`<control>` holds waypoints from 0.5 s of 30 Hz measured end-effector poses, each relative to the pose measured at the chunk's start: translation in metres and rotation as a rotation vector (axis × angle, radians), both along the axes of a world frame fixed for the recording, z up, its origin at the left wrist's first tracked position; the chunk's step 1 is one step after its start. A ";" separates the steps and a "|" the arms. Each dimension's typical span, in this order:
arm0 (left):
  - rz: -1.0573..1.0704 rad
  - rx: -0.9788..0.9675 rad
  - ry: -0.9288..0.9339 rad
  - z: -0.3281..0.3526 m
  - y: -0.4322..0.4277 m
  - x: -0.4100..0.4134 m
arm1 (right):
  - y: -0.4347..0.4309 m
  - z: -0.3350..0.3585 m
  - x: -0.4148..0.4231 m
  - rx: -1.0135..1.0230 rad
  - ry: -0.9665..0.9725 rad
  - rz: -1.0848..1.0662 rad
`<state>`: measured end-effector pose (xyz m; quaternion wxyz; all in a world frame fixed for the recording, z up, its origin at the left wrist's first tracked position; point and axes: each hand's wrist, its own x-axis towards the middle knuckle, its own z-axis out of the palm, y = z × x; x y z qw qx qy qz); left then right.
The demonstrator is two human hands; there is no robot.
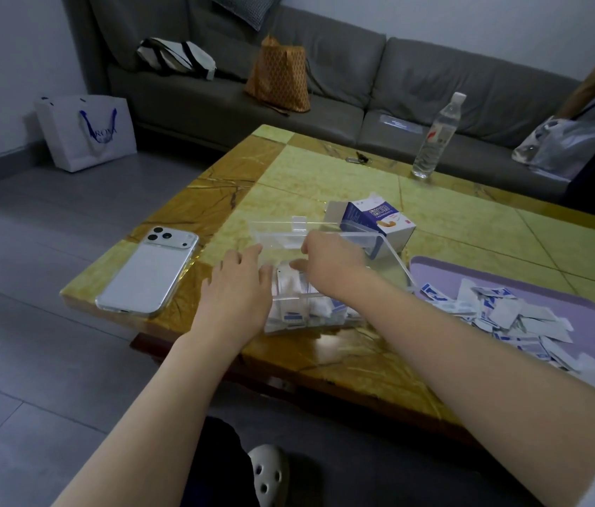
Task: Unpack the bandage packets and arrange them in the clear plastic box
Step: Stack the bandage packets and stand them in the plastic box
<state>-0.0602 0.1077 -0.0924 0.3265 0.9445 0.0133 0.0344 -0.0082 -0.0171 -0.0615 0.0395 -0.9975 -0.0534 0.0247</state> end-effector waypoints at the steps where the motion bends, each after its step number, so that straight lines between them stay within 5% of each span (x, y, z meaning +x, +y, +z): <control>1: 0.022 0.034 -0.031 0.002 -0.002 -0.001 | -0.005 0.001 -0.004 0.069 -0.047 0.023; 5: 0.069 0.126 -0.230 0.013 -0.015 -0.008 | -0.035 -0.001 -0.031 0.183 -0.331 0.236; 9: -0.104 0.117 -0.444 0.021 -0.043 -0.015 | -0.087 -0.013 -0.053 0.199 -0.633 0.248; 15: -0.453 0.124 -0.494 0.017 -0.110 -0.023 | -0.179 -0.029 -0.075 0.131 -0.613 0.110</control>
